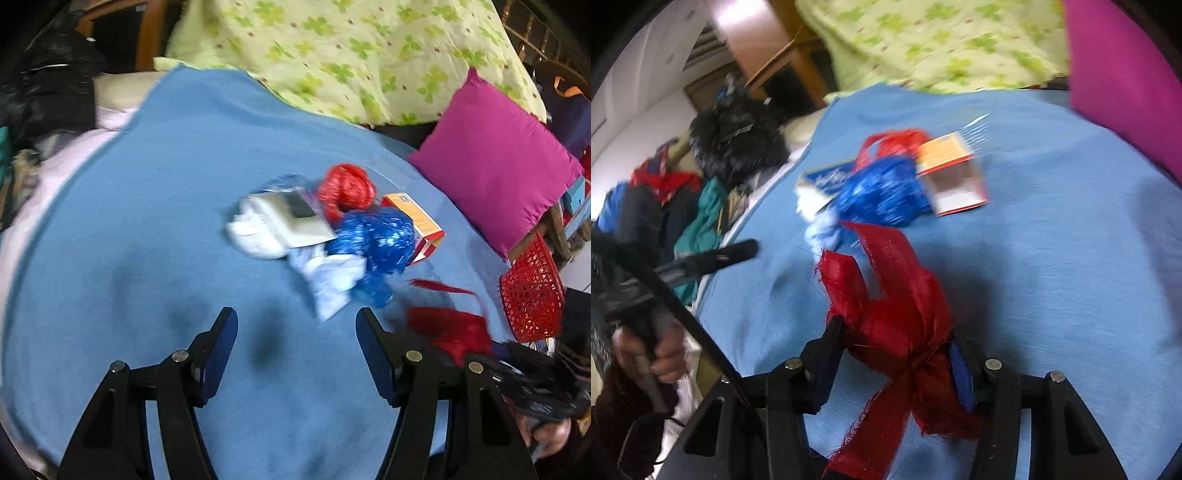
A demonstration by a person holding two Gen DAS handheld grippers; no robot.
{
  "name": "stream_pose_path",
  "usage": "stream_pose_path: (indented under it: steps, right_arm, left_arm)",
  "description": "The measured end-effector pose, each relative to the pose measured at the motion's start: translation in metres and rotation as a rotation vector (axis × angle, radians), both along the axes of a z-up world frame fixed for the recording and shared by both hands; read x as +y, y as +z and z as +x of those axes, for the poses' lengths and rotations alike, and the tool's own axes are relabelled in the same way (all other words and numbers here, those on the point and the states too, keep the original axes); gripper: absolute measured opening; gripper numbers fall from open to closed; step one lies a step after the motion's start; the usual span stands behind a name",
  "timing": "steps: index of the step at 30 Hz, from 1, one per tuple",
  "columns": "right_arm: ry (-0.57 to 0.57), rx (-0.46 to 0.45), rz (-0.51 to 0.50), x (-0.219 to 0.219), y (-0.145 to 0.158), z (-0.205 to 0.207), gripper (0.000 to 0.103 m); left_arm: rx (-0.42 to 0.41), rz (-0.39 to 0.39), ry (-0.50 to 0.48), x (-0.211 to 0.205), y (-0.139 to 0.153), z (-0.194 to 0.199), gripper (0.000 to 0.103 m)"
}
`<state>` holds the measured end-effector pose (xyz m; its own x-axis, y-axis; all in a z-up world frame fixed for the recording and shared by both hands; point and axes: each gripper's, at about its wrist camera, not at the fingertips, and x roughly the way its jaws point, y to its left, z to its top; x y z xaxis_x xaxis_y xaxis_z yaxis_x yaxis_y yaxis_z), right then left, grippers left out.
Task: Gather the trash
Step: 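Grasp the red ribbon bow with right tool while left tool grasps the white face mask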
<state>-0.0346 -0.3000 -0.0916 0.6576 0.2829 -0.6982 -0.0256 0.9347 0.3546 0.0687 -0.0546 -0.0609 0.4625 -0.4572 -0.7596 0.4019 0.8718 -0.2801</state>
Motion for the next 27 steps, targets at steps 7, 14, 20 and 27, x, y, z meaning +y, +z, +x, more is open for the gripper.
stream_pose_path:
  steps: [7, 14, 20, 27]
  right_arm:
    - [-0.105, -0.041, 0.046, -0.039, 0.016, -0.029, 0.056]
    - [-0.126, -0.034, 0.064, -0.044, 0.012, -0.038, 0.056]
    - [-0.121, -0.089, 0.058, -0.036, 0.029, -0.049, 0.056]
    - [-0.119, -0.167, 0.067, -0.028, 0.057, -0.066, 0.056]
  left_arm:
    - [0.051, 0.021, 0.019, -0.038, -0.028, 0.034, 0.06]
    - [0.092, -0.034, 0.004, -0.036, -0.034, 0.033, 0.024]
    - [0.021, -0.042, -0.032, -0.018, -0.012, -0.013, 0.022]
    - [-0.065, -0.044, -0.046, -0.002, 0.026, -0.07, 0.022]
